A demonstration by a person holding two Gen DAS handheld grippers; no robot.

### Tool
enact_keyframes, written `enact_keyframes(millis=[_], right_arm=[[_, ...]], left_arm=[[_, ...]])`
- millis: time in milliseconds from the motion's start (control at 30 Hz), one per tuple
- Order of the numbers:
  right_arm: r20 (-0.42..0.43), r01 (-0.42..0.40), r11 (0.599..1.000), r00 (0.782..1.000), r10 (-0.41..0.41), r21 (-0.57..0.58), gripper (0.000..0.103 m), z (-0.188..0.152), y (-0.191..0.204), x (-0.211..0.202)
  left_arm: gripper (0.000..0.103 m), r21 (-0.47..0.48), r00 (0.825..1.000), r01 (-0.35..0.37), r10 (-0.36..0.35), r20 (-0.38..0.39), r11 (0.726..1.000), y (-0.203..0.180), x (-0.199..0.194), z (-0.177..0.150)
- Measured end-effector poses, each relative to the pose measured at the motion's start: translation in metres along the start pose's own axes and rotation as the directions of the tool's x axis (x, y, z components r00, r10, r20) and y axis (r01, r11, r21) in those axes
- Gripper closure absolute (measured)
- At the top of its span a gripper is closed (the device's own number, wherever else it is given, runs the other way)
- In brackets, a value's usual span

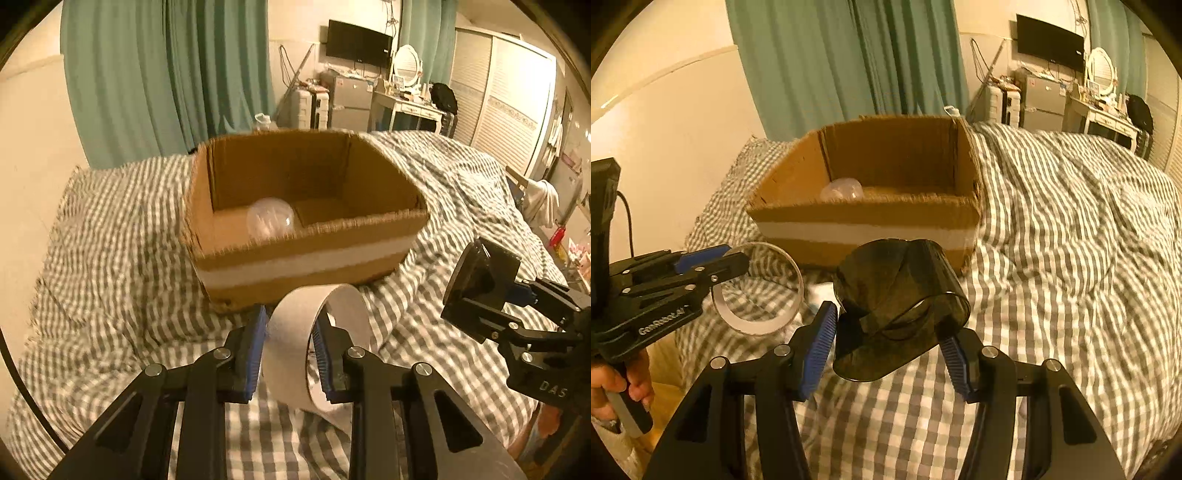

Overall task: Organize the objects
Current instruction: 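Carry the tape roll with the left tool while the right tool carries the cup to the box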

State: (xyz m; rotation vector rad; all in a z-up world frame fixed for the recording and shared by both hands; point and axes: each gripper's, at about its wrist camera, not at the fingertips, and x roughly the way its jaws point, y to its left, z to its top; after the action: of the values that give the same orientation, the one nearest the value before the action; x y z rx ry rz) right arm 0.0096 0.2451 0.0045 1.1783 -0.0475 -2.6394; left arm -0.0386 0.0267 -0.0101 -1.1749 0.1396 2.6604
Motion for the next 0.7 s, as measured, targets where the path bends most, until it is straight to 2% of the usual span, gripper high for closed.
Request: enact_keyframes(millis=[200,400,700], right_arm=[[0.072,-0.023,0.999,0.997,0.026,-0.043,0.049,0.045,0.013,-0.018],[0.137,-0.022,0.998,0.99,0.031,-0.066,0.05,0.1,0.012,-0.016],[0.122,0.021,0.994,0.992,-0.009,-0.104,0.05,0.162,-0.01,0.052]], left_arm=[[0.08,0.006,0.997,-0.019,0.018,0.078,1.0,0.003,-0.015,0.045],[0.08,-0.007,0.99,-0.027,0.028,0.135,1.0,0.01,-0.008,0.096],[0.08,-0.012,0.99,-0.071,0.072,0.118,0.997,0.023,0.059,0.147]])
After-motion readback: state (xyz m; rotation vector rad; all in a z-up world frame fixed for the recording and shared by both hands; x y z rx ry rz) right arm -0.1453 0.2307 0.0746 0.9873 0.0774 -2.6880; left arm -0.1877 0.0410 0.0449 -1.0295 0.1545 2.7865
